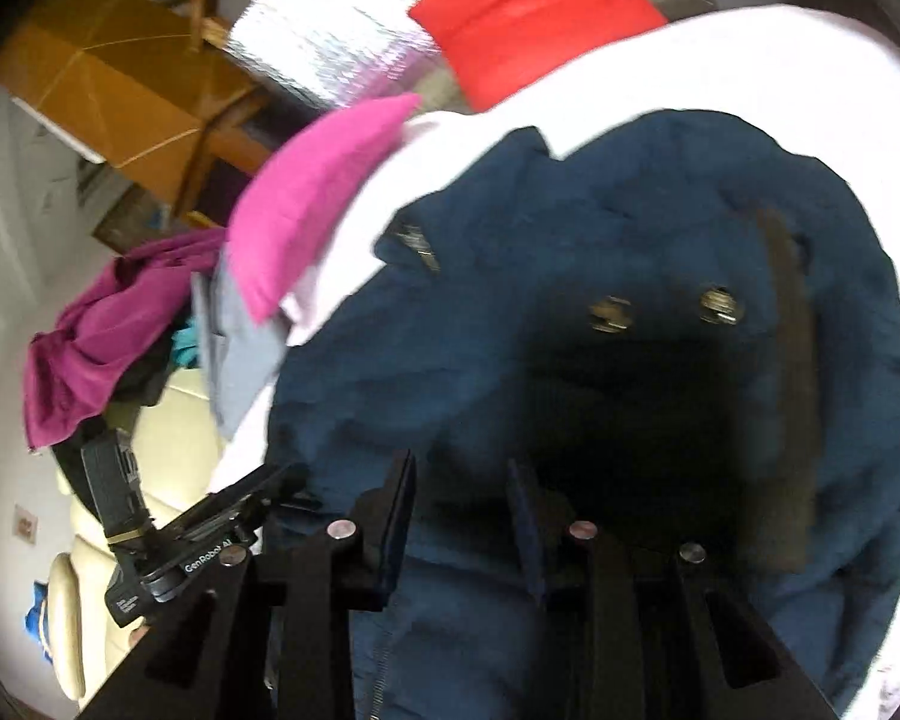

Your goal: Fold large clothes

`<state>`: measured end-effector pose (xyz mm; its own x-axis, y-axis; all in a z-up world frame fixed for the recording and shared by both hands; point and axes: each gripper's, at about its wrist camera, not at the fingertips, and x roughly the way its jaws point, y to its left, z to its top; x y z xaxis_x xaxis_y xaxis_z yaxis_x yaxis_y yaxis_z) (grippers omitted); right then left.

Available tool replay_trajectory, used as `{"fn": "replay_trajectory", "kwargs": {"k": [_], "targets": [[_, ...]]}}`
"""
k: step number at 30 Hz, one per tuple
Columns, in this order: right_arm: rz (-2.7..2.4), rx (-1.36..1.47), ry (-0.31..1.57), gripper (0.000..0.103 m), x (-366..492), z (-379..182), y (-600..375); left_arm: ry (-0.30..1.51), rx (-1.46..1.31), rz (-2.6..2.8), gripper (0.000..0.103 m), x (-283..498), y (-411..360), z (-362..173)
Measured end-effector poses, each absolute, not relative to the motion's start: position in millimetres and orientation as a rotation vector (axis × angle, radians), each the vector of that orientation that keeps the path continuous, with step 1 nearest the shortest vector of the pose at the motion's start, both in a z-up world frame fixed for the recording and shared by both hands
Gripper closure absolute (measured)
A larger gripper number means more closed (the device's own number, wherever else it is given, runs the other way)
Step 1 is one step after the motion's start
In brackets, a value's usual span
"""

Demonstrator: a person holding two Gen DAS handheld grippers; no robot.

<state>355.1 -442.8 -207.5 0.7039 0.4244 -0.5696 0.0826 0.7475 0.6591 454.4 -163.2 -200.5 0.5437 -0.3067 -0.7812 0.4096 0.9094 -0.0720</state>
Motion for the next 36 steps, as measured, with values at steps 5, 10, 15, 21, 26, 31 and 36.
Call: {"fn": "replay_trajectory", "kwargs": {"k": [5, 10, 15, 21, 26, 31, 36], "targets": [[0.220, 0.743, 0.841, 0.067, 370.1, -225.0, -427.4, 0.932, 0.177, -0.419, 0.039, 460.0, -184.0, -216.8], [0.212, 0.763, 0.892, 0.070, 372.9, -236.6, -428.8, 0.959, 0.240, -0.408, 0.039, 461.6, -192.3, -226.4], [0.212, 0.786, 0.848, 0.070, 357.4, -222.3, -446.9, 0.958, 0.166, -0.421, 0.039, 460.0, -173.4, -213.7], [0.109, 0.777, 0.840, 0.068, 334.8, -221.9, -477.8, 0.940, 0.237, -0.288, 0.039, 465.2, -148.2, -216.8], [0.119, 0.810, 0.868, 0.070, 334.8, -236.0, -481.8, 0.993, 0.215, -0.278, 0.038, 471.5, -141.9, -227.4], [0.132, 0.783, 0.804, 0.046, 314.1, -212.0, -483.6, 0.953, 0.188, -0.308, 0.038, 452.4, -129.4, -209.9], [0.103, 0.800, 0.780, 0.044, 288.1, -207.6, -499.9, 0.945, 0.230, -0.296, 0.038, 432.6, -112.7, -207.3]]}}
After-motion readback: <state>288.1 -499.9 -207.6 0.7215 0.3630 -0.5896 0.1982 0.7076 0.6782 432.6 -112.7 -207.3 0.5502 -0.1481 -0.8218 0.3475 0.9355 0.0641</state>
